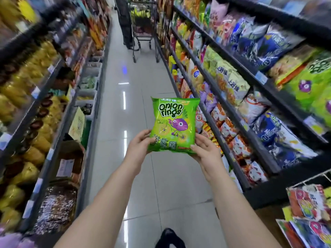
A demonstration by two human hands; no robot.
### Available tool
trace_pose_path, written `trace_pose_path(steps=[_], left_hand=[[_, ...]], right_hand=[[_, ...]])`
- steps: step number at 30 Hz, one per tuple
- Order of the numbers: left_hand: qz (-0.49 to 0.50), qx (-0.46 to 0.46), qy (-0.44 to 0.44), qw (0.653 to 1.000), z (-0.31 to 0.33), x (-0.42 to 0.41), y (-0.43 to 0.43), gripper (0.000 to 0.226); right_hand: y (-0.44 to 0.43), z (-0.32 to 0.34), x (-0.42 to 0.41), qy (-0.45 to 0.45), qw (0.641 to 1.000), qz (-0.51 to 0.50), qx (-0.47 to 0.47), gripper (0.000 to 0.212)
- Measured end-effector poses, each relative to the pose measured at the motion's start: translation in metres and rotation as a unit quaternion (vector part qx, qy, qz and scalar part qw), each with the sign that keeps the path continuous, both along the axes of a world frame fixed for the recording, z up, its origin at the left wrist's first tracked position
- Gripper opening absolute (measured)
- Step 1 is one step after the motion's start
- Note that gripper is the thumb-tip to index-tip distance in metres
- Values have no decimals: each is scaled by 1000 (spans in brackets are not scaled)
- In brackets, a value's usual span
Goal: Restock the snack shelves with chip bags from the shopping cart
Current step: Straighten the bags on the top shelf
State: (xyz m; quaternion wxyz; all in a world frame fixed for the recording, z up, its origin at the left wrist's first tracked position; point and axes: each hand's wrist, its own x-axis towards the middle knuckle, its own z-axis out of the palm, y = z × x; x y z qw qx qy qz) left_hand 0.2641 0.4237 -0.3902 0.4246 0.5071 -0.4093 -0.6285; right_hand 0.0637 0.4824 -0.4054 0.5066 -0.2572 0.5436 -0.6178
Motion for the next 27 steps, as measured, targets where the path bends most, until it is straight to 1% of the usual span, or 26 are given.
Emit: trace_pose_path(steps=[4, 8, 11, 13, 17, 20, 22, 25, 27], left_hand=[[7, -70, -3, 998, 42, -31, -113, 34], [19, -136, -31, 990, 81, -49, -223, 33], [15, -173, -26, 984, 106, -59, -303, 31], [8, -192, -16, 981, 122, -67, -357, 26], [-28, -239, 0, 971, 167, -90, -465, 19], [-71, -273, -3, 959, 209, -112, -545, 20], [-93, -292, -16, 952, 230, -127, -582, 22], [-130, -331, -16, 935, 269, -166, -653, 17], [-156, -359, -28, 920, 298, -199, -687, 17]], right_hand=[[-119, 45, -32, -5, 998, 6, -56, 37], [-233, 92, -50, 34, 993, -20, -114, 36], [-310, 121, -61, 51, 987, -41, -144, 33], [-357, 137, -68, 84, 981, -57, -163, 33], [-445, 178, -84, 185, 957, -122, -186, 30], [-504, 217, -99, 218, 939, -163, -208, 29], [-527, 238, -108, 253, 929, -167, -211, 28], [-575, 271, -140, 290, 911, -196, -220, 28], [-600, 298, -170, 326, 894, -217, -220, 32]])
